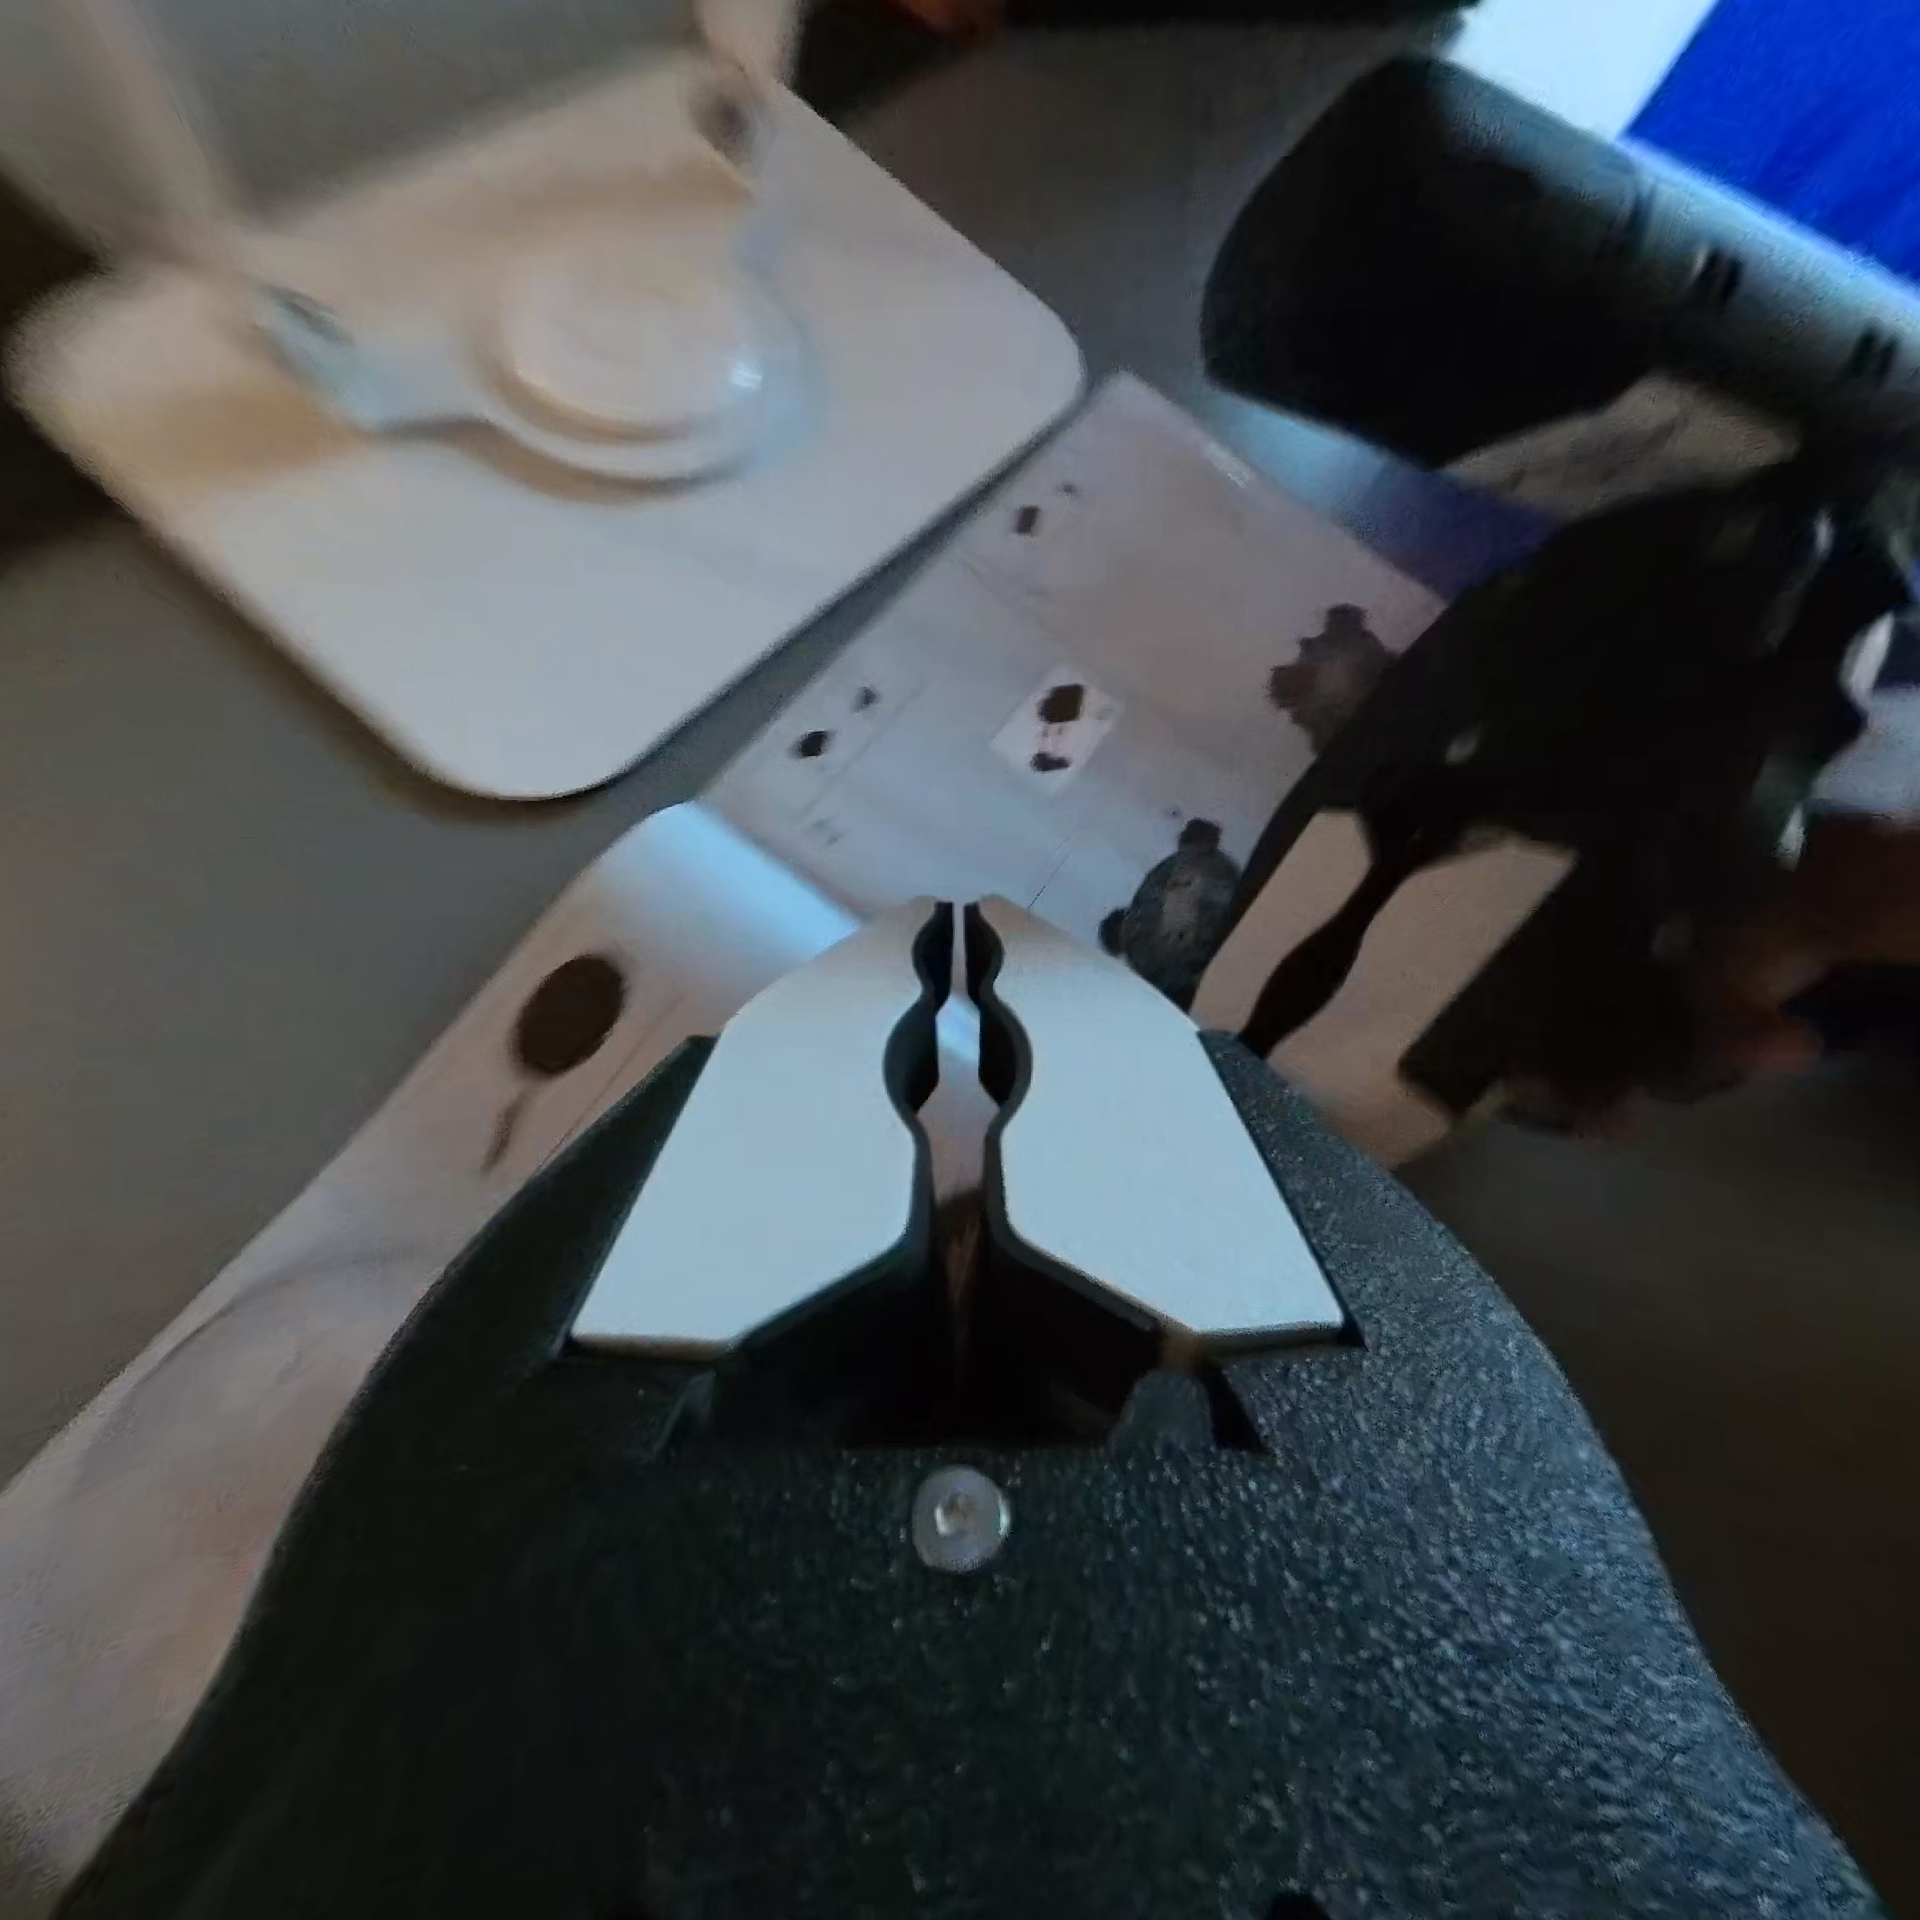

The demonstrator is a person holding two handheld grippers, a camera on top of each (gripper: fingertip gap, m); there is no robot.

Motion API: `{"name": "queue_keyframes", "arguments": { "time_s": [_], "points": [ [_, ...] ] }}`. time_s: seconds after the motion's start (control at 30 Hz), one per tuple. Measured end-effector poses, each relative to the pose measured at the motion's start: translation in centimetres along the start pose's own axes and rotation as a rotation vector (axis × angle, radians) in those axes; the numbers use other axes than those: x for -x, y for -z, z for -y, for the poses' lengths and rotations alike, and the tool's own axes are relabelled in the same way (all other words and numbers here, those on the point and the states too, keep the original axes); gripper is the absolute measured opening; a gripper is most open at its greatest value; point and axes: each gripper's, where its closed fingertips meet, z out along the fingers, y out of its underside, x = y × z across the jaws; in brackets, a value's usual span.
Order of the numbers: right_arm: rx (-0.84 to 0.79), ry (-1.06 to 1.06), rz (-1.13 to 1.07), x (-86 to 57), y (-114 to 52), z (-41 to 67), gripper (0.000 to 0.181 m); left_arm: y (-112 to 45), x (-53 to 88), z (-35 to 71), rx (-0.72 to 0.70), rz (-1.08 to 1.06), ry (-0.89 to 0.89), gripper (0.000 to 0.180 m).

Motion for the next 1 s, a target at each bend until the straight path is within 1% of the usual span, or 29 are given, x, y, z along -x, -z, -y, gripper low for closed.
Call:
{"name": "queue_keyframes", "arguments": {
  "time_s": [0.07, 0.13, 0.17, 0.4, 0.5, 0.57, 0.63, 0.7, 0.73, 0.8, 0.87, 0.9, 0.97, 1.0],
  "points": [
    [-0.021, -0.038, -0.062, -1.5, -0.2, 0.3, 0.002, -1.7, 0.3, -0.8, 0.053, -0.036, 0.025, 0.0],
    [-0.026, -0.068, -0.051, -1.6, -0.1, 0.3, 0.002, -2.9, 1.0, -2.6, 0.145, -0.01, -0.007, 0.0],
    [-0.032, -0.066, -0.058, -1.7, -0.1, 0.3, 0.001, -2.9, 1.3, -2.3, 0.112, 0.01, -0.027, 0.0],
    [-0.053, -0.084, -0.044, -1.4, 0.2, -1.5, 0.0, -3.0, 1.6, -2.4, 0.093, 0.094, -0.09, 0.0],
    [-0.058, -0.076, -0.035, -1.2, 0.4, -2.7, 0.0, -3.0, 1.7, -2.4, 0.072, 0.087, -0.083, 0.0],
    [-0.064, -0.035, -0.066, -1.0, 0.2, -3.5, 0.0, -2.9, 1.8, -2.4, 0.054, 0.076, -0.063, 0.0],
    [-0.052, 0.0, -0.095, -0.8, 0.1, -4.3, 0.0, -2.9, 1.8, -2.4, 0.047, 0.074, -0.055, 0.0],
    [0.035, -0.005, -0.029, 0.4, -0.6, -6.4, 0.0, -3.1, 1.7, -2.4, 0.051, 0.083, -0.068, 0.0],
    [0.039, -0.018, -0.009, 0.8, -0.8, -6.8, 0.0, -3.1, 1.7, -2.4, 0.052, 0.088, -0.081, 0.0],
    [-0.014, 0.066, -0.017, 1.6, -0.2, -6.0, 0.005, -3.2, 1.7, -2.4, 0.037, 0.091, -0.133, 0.0],
    [-0.121, 0.16, -0.002, 3.0, 1.7, -3.7, 0.01, -2.9, 2.0, -2.3, 0.03, 0.117, -0.159, 0.002],
    [-0.179, 0.208, -0.004, 3.5, 3.1, -2.3, 0.011, -2.3, 2.2, -1.7, 0.001, 0.142, -0.169, 0.005],
    [-0.276, 0.333, -0.13, 2.4, 6.1, 0.4, 0.018, -0.9, 1.8, -0.4, -0.062, 0.17, -0.189, 0.012],
    [-0.318, 0.407, -0.226, 1.2, 7.6, 1.6, 0.018, -0.1, 1.7, -0.2, -0.061, 0.195, -0.201, 0.013]
  ]
}}
